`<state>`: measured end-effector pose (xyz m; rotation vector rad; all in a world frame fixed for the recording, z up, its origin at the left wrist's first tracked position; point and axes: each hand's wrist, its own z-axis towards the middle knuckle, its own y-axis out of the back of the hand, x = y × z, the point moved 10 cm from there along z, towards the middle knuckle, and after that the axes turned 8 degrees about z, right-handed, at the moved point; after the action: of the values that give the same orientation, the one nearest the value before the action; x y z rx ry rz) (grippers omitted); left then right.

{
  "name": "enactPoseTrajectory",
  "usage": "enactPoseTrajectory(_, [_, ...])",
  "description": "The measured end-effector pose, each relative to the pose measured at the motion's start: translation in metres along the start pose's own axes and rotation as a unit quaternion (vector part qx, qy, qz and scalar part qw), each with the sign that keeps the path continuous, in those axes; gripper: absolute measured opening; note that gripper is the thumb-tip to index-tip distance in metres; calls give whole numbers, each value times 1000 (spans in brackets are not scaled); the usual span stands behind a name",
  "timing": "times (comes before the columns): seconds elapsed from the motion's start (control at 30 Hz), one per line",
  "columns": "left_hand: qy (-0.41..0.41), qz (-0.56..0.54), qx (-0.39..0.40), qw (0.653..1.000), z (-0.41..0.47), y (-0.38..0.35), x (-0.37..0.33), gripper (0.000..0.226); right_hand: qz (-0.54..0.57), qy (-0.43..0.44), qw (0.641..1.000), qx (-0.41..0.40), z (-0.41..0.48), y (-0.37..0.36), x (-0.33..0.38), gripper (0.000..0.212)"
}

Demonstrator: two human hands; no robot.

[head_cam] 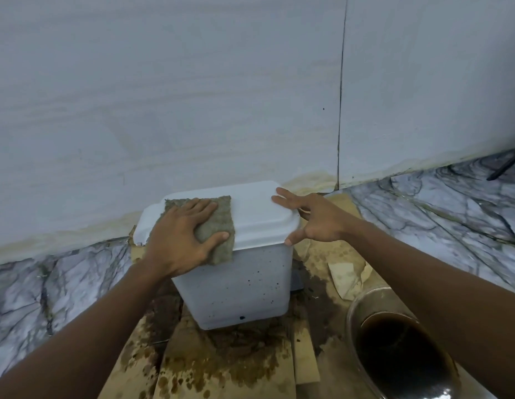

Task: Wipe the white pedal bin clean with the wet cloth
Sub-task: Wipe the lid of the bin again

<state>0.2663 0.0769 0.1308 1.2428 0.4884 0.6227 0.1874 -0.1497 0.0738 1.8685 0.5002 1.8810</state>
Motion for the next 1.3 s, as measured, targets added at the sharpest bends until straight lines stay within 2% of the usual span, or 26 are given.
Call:
enactPoseTrajectory(0.17, [-10,97,30,995,16,-13,-35,80,-19,7,1000,-15,1,4,0,101])
enactPoseTrajectory(0.27, [-46,84,46,994,35,-28,-85,73,-7,23,999,-23,1,6,3,98])
enactPoseTrajectory(0.37, [-52,63,53,995,43,-35,-101,72,-14,52,998,-33,2,3,12,78])
enactPoseTrajectory(0.4, [-53,61,49,996,42,-35,-98,72,-48,54,997,-33,3,1,14,76])
enactPoseTrajectory(0.5, [-63,61,38,995,33,-35,-84,73,-203,79,976,-18,6,-13,32,103])
enactPoseTrajectory(0.6, [-66,63,40,995,25,-31,-64,73,-226,120,967,-17,9,-31,57,107])
enactPoseTrajectory(0.77, [-49,45,20,998,-4,-13,10,67,-275,99,956,-25,17,-37,49,109])
enactPoseTrajectory(0.97, [-34,-42,48,997,-31,-2,87,76,-258,125,956,-66,21,-44,60,103])
enactPoseTrajectory(1.13, [-26,-14,21,999,-20,-6,69,76,-255,113,957,-76,19,-40,51,103])
enactPoseTrajectory(1.3, [-89,43,46,994,11,-12,6,69,-254,115,957,-83,16,-38,47,102])
